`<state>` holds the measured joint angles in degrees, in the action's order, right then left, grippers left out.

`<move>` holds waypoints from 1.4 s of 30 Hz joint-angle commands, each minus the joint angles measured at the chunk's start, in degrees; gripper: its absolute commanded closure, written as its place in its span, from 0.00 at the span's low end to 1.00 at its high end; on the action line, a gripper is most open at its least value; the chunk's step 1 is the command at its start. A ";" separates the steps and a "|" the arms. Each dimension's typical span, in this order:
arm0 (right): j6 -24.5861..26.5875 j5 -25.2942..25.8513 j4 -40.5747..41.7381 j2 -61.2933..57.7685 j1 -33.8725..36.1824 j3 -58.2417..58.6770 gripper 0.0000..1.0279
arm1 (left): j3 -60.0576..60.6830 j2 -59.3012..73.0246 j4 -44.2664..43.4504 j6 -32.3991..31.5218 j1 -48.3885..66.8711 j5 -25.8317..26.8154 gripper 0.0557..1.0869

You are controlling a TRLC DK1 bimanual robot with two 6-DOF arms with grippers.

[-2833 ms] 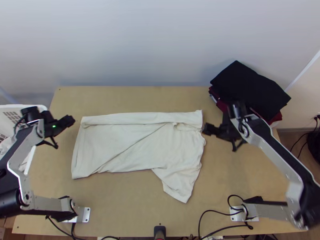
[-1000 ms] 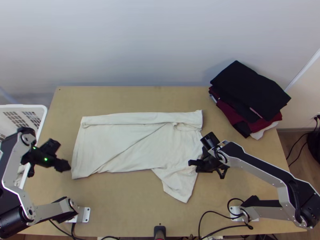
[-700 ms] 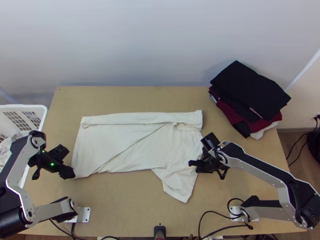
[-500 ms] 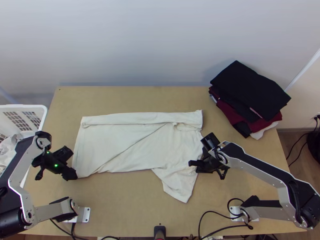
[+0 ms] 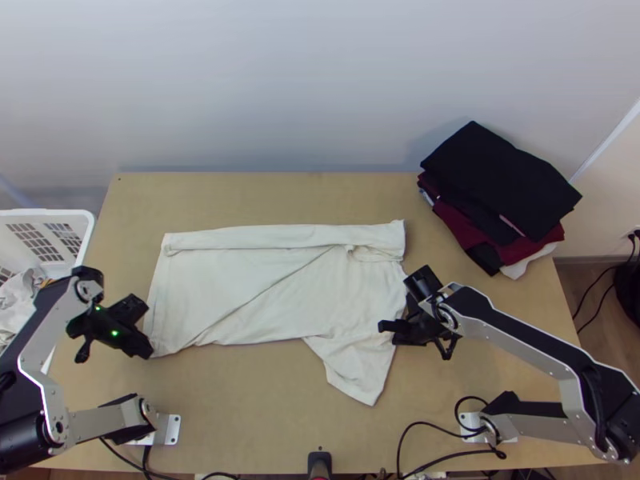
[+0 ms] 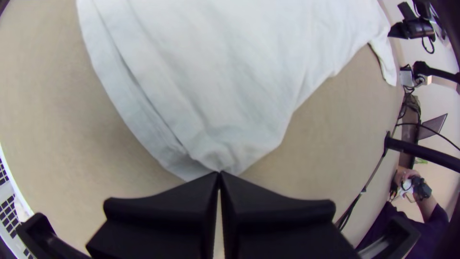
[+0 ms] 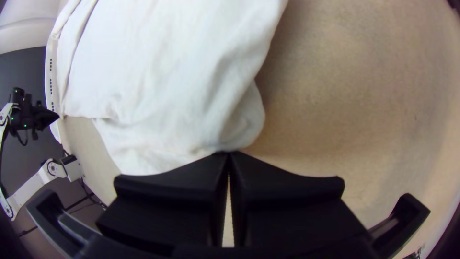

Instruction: Fold the t-shirt

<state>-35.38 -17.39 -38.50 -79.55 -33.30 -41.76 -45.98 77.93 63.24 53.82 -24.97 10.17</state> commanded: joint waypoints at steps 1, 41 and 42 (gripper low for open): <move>-0.84 0.69 -0.08 1.77 0.43 1.77 0.97 | -5.00 2.40 -1.10 0.93 -2.36 2.22 0.96; 7.95 3.50 0.09 9.06 10.36 -13.00 0.97 | -28.47 11.10 -9.10 -18.05 -0.43 11.89 0.96; 8.22 3.50 0.44 8.44 10.89 -13.70 0.97 | -29.52 11.63 -9.19 -18.84 0.19 11.89 0.96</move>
<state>-28.42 -14.33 -38.48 -69.34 -23.59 -52.86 -72.01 87.96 54.33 37.50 -26.06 21.26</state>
